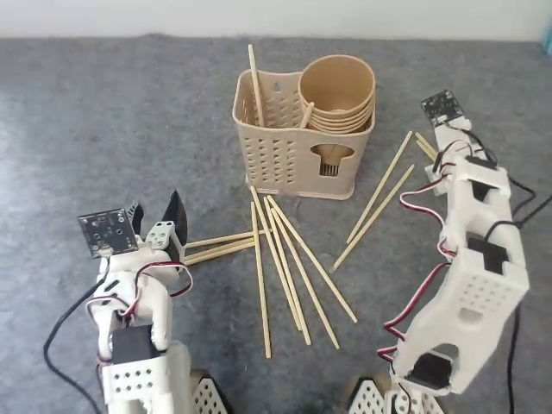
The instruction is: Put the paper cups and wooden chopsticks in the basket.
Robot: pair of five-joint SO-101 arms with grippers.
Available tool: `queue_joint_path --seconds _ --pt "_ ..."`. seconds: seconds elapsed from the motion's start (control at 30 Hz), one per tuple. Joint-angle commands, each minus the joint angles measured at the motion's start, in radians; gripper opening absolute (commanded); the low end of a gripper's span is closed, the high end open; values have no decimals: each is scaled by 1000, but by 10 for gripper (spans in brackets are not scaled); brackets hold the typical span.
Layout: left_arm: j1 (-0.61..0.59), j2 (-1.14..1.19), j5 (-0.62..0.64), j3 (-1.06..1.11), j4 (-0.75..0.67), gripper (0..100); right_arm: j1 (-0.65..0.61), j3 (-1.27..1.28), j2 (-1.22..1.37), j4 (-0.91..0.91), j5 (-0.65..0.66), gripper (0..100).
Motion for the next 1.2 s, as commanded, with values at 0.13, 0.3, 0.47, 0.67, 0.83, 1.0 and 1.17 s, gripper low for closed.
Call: queue_joint_path --seconds 0.13,0.3,0.47,0.67,0.83,1.0,1.17 --pt "3 -20 -9 -2 -2 206 36 -175 36 234 15 24" --pt "3 -20 -9 -2 -2 206 39 -221 -1 383 15 9" --pt "3 -20 -9 -2 -2 206 61 -219 -124 518 5 9" --pt "3 -20 -9 -2 -2 205 110 -218 -346 665 -38 9" --pt "3 -20 -9 -2 -2 205 139 -216 -547 774 -78 9" --pt "3 -20 -9 -2 -2 203 133 -216 -730 812 -152 9" --pt "0 -20 -9 -4 -2 203 61 -216 -888 806 -252 9"
